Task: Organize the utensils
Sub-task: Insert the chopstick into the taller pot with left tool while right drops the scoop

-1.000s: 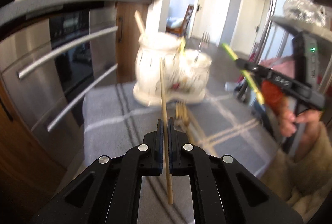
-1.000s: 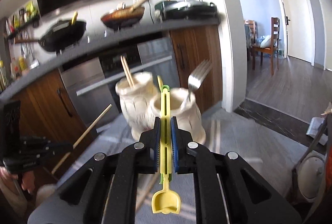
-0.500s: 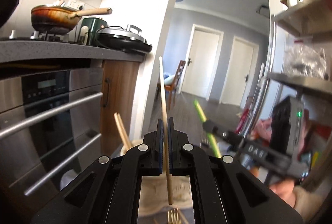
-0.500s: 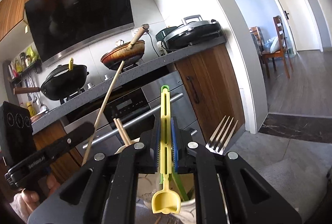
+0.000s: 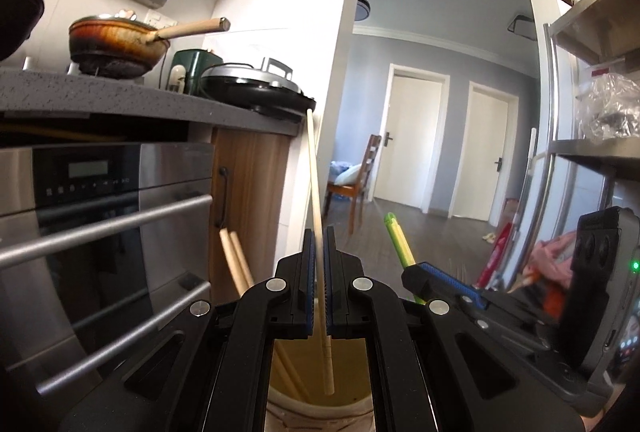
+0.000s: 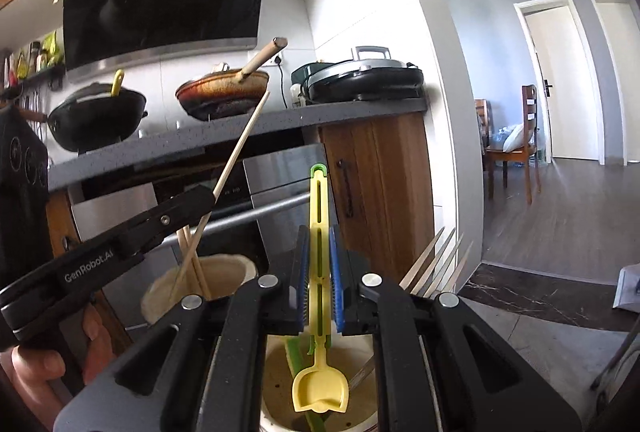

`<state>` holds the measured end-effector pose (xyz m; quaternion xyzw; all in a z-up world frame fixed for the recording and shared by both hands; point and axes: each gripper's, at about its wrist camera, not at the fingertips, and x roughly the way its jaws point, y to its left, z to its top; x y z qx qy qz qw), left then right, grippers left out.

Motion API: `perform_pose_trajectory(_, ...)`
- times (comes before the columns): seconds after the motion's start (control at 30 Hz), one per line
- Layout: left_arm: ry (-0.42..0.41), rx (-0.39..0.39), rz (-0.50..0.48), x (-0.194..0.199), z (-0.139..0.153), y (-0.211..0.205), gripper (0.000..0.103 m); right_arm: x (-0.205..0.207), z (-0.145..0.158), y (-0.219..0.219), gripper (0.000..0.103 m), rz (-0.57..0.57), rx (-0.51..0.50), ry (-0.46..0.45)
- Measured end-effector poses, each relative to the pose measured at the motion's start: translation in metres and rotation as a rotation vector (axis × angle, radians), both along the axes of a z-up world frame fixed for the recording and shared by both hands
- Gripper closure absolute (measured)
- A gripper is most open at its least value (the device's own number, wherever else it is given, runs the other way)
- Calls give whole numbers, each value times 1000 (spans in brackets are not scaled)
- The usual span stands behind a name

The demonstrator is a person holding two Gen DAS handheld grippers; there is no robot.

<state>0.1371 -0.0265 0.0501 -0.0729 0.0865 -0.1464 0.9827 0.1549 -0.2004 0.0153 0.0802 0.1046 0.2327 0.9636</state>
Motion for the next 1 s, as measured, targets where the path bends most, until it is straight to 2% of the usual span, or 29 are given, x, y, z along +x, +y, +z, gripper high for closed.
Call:
perform_pose_trajectory(0.2,24,-7,-18,-13,-10,7,99,-5,-4,-2,93,-10,-32,22)
perform_pose_trajectory(0.63,-4,28,-25,-61,-15,7,99,-41,-9,-16,93,-37,-31,29)
perform_pose_trajectory(1.0,10,35,-37,-66,-18,7,98,-53,-20,-17,93,-55,-36,38)
